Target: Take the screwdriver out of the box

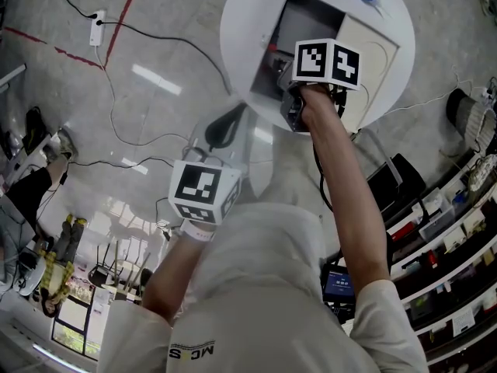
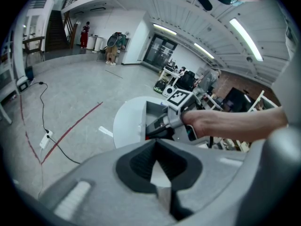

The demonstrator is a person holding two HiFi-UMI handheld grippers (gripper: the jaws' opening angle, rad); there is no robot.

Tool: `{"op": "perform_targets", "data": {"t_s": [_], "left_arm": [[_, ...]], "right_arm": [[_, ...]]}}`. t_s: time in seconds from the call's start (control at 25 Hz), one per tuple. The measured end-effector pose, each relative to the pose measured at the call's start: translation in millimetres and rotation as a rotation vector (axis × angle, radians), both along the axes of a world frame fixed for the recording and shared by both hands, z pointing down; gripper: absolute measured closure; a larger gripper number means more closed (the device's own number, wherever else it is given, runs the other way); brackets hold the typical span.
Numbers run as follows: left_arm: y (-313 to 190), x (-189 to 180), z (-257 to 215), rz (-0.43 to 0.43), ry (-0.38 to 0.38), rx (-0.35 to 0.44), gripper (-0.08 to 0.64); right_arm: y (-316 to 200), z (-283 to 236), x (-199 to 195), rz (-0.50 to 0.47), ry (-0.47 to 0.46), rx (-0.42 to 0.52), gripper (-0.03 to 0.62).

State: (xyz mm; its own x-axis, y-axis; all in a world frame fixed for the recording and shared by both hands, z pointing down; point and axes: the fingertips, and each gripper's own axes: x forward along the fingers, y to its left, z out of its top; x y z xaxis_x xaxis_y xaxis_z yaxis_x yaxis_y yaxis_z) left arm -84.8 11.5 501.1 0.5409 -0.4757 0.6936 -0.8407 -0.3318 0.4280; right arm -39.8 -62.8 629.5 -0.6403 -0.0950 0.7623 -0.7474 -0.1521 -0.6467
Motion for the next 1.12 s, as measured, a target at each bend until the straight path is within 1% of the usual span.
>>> {"op": "perform_targets", "data": {"t_s": [0.32,0.52,0.88,1.12], "left_arm": [[-4.4,-1.6,-7.7,0.004,-0.001,0.015,0.560],[-1.8,3.0,-17.4,0.015,-0.002,0.030,0.560],[-2.1,11.4,-48.4,0.029,-0.004,0.082,0.560],[-4.4,8.3,-70.5,0.046,-0.009,0.115,0.560]], "right_arm": [[-8.1,-13.3,4.0,0.021,0.016,0.029,0.509],[-1.4,-29.7,8.4,0.029,0.009,0.043,0.509],[13.6,-76.3,17.0,0.047,-0.013,0.096,0.509],[11.4,-114.0,21.0,0.076,-0.022,0.165,0.509]]}}
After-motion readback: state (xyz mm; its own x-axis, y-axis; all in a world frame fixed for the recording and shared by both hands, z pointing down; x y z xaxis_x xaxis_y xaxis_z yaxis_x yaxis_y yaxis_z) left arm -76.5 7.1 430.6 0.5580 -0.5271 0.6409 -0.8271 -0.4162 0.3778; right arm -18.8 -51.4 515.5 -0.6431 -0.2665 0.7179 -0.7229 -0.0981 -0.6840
